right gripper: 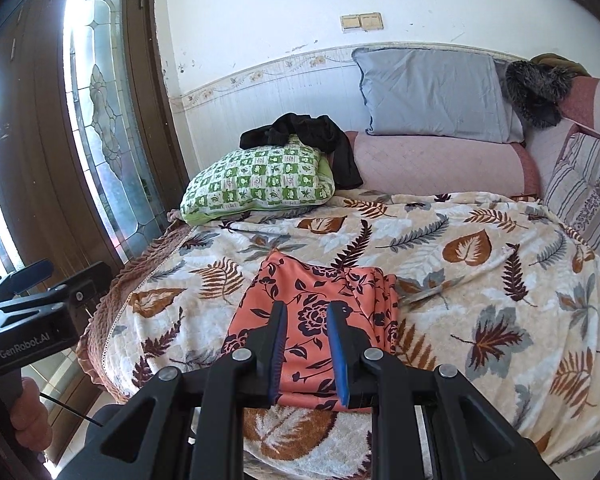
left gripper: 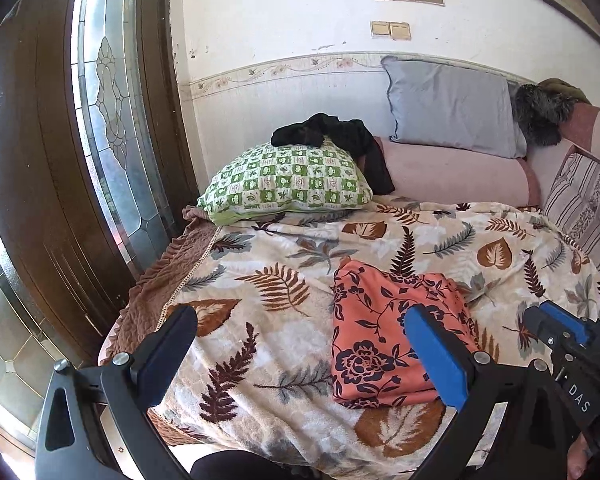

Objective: Fold small clothes

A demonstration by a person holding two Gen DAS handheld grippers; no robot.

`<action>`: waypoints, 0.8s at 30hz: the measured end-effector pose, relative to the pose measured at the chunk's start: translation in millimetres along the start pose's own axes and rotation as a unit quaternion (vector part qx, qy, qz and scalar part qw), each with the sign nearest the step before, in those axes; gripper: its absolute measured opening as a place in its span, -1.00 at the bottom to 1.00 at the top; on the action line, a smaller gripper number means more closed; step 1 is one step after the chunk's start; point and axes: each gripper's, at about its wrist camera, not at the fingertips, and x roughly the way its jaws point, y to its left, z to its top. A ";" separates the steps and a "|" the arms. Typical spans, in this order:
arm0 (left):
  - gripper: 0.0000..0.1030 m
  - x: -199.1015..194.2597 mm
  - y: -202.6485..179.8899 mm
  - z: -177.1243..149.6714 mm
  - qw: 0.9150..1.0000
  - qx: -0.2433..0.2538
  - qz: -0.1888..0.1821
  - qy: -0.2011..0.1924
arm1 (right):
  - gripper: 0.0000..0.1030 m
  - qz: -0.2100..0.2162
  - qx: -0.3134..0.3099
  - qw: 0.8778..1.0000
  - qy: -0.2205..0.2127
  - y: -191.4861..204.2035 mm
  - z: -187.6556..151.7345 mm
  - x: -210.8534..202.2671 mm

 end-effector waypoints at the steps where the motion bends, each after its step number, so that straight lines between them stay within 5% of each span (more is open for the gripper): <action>1: 1.00 -2.7 0.3 2.1 1.000 -0.001 -0.001 -0.003 | -0.54 0.000 -0.002 1.000 -0.003 1.2 0.6 -1.9; 24: 1.00 -43.0 6.0 34.5 0.999 -0.013 -0.007 -0.050 | -0.54 0.007 -0.007 0.998 -0.054 13.9 28.1 -33.1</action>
